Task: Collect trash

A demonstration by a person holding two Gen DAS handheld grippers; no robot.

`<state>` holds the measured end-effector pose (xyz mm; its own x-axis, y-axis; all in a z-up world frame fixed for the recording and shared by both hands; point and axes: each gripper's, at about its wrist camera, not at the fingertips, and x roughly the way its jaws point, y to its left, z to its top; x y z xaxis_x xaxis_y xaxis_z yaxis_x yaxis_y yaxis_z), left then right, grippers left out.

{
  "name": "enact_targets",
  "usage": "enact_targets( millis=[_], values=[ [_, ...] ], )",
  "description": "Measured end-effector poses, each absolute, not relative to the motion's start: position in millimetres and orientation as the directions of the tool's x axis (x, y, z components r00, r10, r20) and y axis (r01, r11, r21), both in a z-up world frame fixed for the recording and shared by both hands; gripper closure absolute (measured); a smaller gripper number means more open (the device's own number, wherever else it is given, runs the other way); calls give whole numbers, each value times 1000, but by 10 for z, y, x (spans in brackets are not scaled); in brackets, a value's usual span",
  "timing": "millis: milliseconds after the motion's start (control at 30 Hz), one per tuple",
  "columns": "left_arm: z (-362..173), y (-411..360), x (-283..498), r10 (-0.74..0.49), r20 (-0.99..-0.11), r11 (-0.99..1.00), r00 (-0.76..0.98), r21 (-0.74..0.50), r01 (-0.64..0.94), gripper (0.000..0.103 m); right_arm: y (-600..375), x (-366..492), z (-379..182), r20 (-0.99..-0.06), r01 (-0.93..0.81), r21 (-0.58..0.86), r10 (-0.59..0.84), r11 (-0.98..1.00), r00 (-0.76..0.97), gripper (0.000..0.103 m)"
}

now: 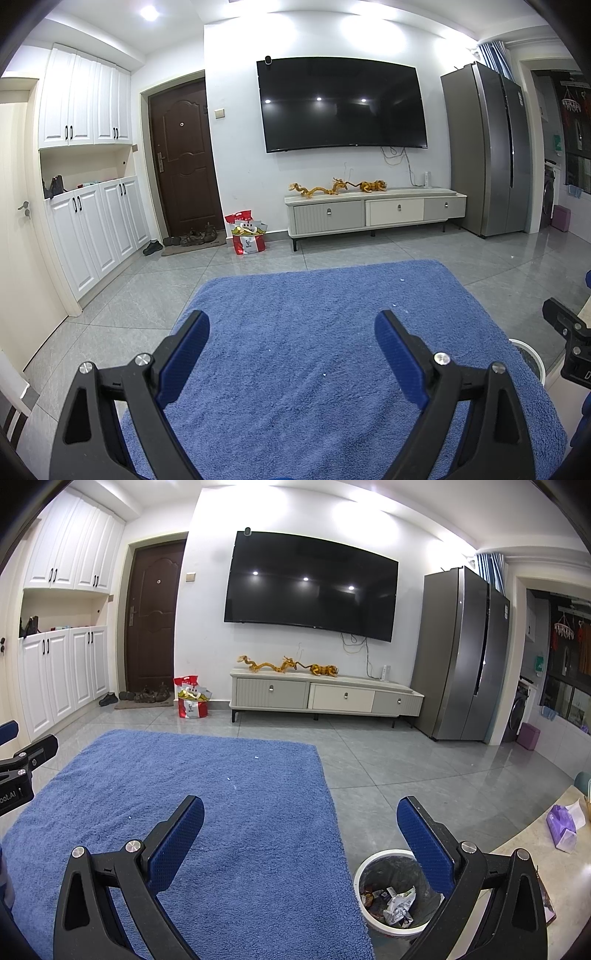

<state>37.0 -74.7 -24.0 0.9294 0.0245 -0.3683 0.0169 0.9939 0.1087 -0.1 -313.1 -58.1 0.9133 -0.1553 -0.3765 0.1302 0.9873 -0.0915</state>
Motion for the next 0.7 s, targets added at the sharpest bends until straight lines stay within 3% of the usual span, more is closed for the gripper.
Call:
enact_targets(
  millis=[700],
  values=[
    [-237,-730,350,26,-364,994,931,109,15,12,-3133,-2,-586,-377,128,-92,-154,987,913,1]
  ],
)
